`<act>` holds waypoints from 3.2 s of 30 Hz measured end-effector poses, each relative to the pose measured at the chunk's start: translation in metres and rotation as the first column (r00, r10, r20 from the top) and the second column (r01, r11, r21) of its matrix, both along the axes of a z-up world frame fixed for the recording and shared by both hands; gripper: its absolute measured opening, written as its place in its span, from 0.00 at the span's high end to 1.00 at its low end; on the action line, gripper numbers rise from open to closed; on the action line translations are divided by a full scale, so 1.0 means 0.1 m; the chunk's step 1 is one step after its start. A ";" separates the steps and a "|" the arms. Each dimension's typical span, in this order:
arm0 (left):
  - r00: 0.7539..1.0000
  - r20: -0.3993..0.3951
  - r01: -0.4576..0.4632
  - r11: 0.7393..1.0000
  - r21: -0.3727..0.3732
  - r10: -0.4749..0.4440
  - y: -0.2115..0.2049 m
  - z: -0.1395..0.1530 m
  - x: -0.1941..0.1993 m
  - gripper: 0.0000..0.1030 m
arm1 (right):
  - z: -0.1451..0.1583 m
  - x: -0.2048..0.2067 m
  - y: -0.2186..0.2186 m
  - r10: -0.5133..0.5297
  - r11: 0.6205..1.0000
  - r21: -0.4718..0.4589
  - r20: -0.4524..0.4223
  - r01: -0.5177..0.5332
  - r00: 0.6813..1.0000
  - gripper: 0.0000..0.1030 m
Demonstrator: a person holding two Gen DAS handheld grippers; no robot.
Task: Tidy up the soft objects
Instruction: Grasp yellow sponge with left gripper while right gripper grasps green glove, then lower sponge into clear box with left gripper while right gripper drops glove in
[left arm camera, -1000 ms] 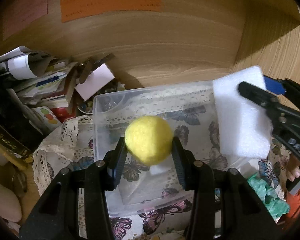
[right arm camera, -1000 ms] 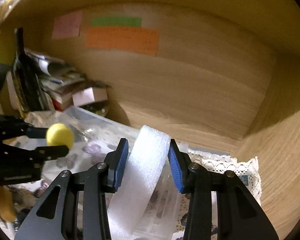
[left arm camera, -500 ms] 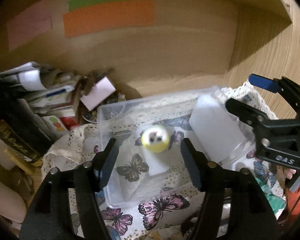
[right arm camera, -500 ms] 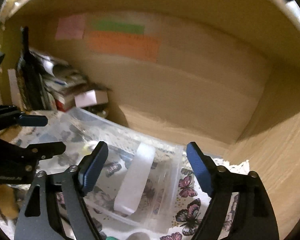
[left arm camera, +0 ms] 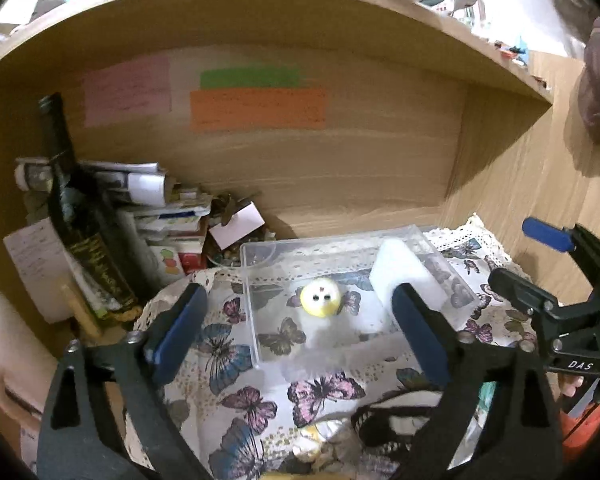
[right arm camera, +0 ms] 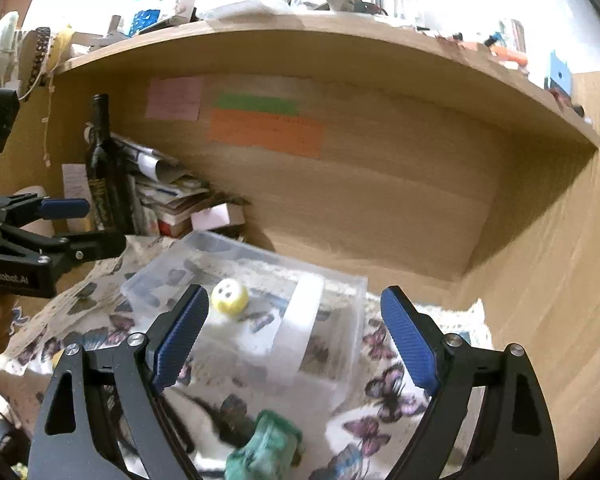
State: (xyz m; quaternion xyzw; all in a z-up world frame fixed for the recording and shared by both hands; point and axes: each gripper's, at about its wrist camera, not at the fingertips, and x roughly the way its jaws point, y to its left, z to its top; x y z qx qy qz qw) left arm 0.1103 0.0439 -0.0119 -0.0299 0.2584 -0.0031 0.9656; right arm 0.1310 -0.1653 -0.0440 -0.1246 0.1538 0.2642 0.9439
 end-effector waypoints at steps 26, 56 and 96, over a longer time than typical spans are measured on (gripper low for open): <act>0.973 -0.230 -0.051 0.997 -0.065 0.035 -0.01 -1.07 -0.62 0.07 | -0.94 -0.22 -0.34 -0.126 0.989 0.042 -0.297 0.144 0.947 0.29; 0.991 -0.091 -0.107 0.989 -0.104 0.097 0.12 -0.74 -0.71 0.34 | -0.52 -0.36 -0.55 -0.113 0.973 0.178 -0.200 0.150 0.973 0.85; 0.981 -0.195 0.003 0.999 0.054 0.007 -0.12 -0.49 0.97 0.34 | -0.21 0.80 0.59 0.053 0.998 0.034 -0.206 -0.047 0.977 0.85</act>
